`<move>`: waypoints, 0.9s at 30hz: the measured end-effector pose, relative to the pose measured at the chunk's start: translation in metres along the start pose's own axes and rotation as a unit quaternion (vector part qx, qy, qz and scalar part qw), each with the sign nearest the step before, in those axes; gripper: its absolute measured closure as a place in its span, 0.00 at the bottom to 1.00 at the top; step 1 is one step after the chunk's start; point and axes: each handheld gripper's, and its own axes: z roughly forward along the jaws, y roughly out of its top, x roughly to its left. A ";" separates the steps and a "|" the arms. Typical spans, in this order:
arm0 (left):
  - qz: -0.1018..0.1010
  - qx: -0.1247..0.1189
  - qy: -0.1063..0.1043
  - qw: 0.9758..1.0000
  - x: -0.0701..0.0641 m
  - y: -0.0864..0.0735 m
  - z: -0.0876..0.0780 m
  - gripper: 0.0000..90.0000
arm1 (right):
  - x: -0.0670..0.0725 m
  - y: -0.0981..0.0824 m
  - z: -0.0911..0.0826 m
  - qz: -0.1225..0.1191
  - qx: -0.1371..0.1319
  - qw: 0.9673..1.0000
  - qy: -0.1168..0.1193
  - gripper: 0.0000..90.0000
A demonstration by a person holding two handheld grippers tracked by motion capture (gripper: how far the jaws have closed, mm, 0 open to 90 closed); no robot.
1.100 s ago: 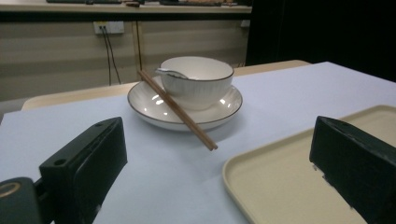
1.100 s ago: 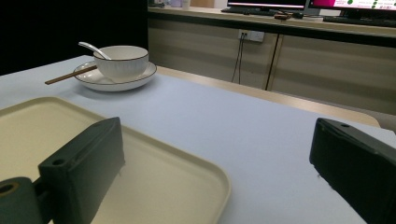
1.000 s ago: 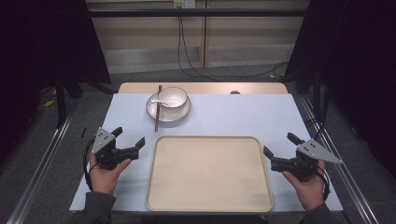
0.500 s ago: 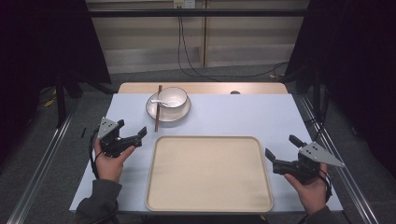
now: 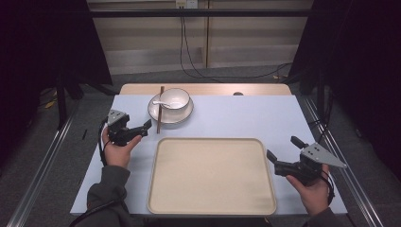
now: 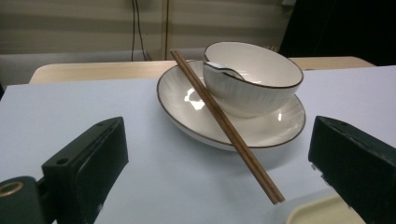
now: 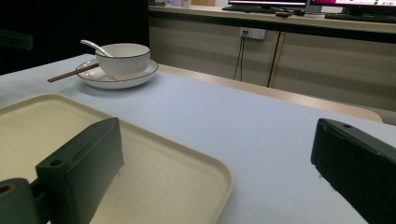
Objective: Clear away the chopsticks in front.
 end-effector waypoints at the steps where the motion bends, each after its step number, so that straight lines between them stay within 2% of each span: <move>1: -0.001 0.002 0.004 1.000 0.000 0.001 0.003 0.05 | 0.000 0.000 0.000 0.000 -0.002 1.000 0.002 0.02; 4: -0.002 0.008 0.017 1.000 0.002 0.004 0.012 0.06 | 0.001 0.000 0.000 0.001 -0.003 1.000 0.005 0.02; 7: -0.001 0.017 0.022 1.000 0.003 0.006 0.021 0.08 | 0.001 0.001 -0.001 0.004 -0.005 1.000 0.005 0.02; 9: -0.009 0.018 0.025 0.999 0.002 0.007 0.027 0.09 | 0.001 0.001 -0.001 0.000 -0.006 1.000 0.004 0.03; 11: -0.004 0.026 0.030 0.999 0.001 0.009 0.032 0.11 | 0.002 0.001 -0.002 -0.001 -0.006 1.000 0.009 0.03; 17: -0.007 0.051 0.046 0.998 -0.002 0.014 0.050 0.20 | 0.002 0.001 -0.006 -0.001 -0.009 1.000 0.016 0.03; 20: -0.011 0.057 0.047 0.997 -0.002 0.014 0.057 0.25 | 0.002 0.001 -0.007 0.002 -0.009 1.000 0.017 0.03; 27: 0.007 0.060 0.050 0.997 -0.006 0.017 0.069 0.35 | 0.002 0.000 -0.008 0.004 -0.008 1.000 0.021 0.03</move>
